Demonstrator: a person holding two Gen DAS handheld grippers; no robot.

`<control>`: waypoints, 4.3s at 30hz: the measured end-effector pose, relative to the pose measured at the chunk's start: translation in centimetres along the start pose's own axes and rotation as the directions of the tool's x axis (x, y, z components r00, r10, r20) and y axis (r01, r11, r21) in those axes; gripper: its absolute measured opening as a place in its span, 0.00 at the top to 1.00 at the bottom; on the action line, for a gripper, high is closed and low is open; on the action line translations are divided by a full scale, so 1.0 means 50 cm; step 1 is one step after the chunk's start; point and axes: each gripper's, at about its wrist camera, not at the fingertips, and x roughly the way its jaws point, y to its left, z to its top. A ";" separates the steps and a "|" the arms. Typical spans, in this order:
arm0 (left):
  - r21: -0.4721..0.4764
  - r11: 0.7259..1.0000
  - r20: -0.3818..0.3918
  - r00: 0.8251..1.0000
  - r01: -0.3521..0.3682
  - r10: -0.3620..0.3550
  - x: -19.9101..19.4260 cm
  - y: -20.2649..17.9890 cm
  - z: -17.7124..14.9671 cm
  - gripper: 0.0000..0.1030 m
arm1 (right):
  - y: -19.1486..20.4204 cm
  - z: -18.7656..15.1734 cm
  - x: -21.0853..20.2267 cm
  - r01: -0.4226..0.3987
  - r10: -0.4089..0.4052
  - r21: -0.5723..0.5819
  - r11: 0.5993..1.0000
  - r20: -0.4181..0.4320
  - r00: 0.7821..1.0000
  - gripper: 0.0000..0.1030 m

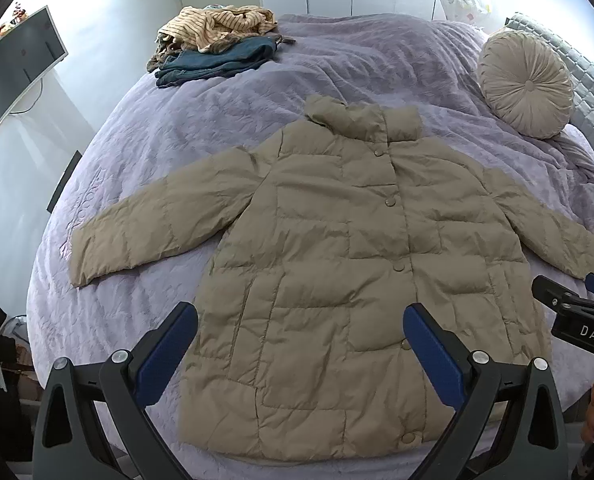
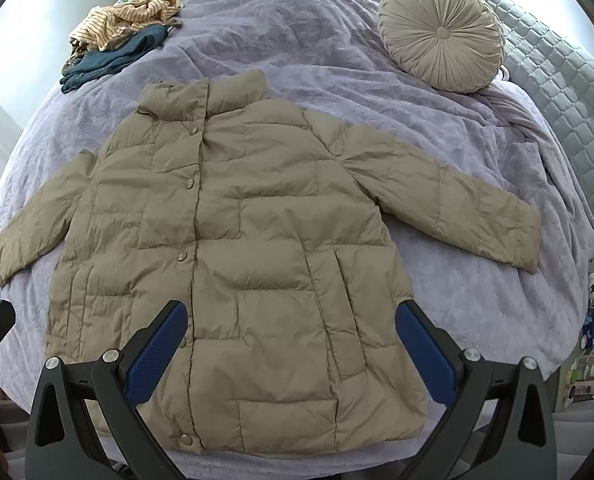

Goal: Fold large clothes

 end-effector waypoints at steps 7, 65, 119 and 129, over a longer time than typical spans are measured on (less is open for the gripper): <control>0.003 1.000 -0.004 1.000 -0.002 0.002 0.001 0.002 -0.003 0.00 | 0.002 -0.005 0.004 0.001 -0.001 0.004 1.000 -0.009 1.000 0.00; -0.088 0.984 -0.062 0.985 0.155 -0.161 0.082 0.113 -0.015 0.00 | 0.092 -0.002 0.064 -0.052 0.049 -0.021 0.998 -0.120 0.992 0.00; -0.436 0.844 0.350 0.923 0.312 -0.161 0.347 0.679 0.133 0.82 | 0.713 0.166 0.423 -0.595 0.595 0.039 0.802 -0.135 0.793 0.63; -0.193 0.905 0.349 0.889 0.379 -0.298 0.297 0.460 0.216 0.82 | 0.727 0.156 0.578 -0.636 0.689 0.265 0.725 -0.275 0.671 0.99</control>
